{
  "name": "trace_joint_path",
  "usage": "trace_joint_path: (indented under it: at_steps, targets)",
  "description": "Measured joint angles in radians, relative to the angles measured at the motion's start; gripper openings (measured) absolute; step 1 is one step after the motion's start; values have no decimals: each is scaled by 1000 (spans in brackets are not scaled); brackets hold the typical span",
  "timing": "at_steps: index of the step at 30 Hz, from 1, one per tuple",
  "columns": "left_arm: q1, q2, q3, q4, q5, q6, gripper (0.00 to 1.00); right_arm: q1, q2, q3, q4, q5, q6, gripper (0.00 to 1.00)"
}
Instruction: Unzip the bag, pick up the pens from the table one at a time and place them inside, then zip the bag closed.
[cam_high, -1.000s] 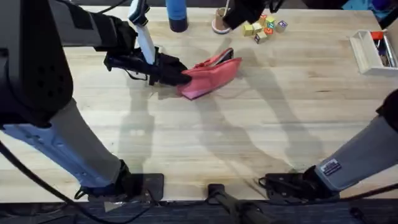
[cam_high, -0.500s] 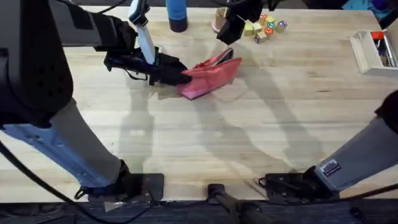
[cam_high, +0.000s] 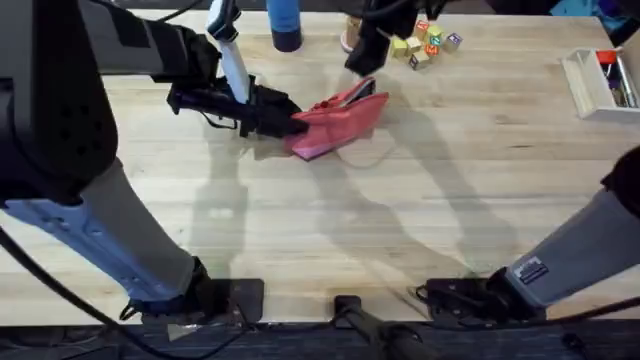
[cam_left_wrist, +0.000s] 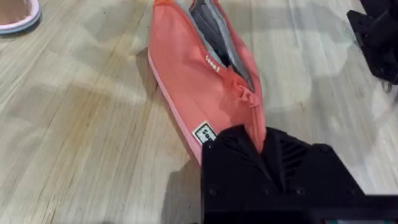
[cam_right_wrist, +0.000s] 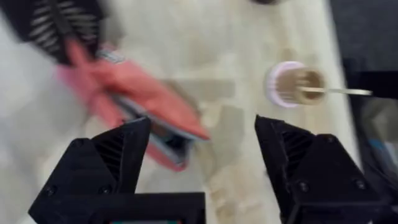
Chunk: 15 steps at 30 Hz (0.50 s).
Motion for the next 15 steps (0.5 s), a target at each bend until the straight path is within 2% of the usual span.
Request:
trace_joint_path:
  at_steps: [3,8,11,15]
  targets:
    - [0,0,0,0,0,0,42,7,0,0,-94,-57,-42,997]
    - [0,0,0,0,0,0,42,8,0,0,-250,-231,-203,997]
    - [0,0,0,0,0,0,42,8,0,0,-243,-298,-277,997]
    - [0,0,0,0,0,0,42,8,0,0,-222,-310,-327,997]
